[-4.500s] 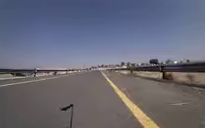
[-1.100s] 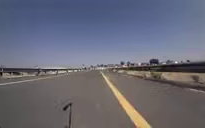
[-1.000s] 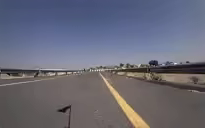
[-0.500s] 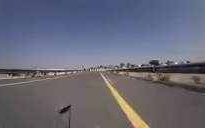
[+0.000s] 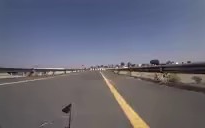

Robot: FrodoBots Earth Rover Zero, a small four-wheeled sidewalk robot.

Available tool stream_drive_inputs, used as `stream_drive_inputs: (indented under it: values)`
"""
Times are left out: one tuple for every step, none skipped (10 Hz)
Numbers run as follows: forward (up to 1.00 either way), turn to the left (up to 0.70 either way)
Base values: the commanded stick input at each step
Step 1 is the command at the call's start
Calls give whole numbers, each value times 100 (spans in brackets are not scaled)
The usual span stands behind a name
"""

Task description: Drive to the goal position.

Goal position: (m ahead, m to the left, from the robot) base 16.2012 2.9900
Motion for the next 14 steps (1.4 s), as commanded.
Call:
stream_drive_inputs:
  values:
    - [100,1]
    - [100,3]
    - [100,40]
    - [100,37]
    - [100,25]
    - [100,12]
    - [100,0]
    - [100,0]
    - [100,0]
    - [100,0]
    - [100,0]
    - [100,0]
    - [100,0]
    - [100,0]
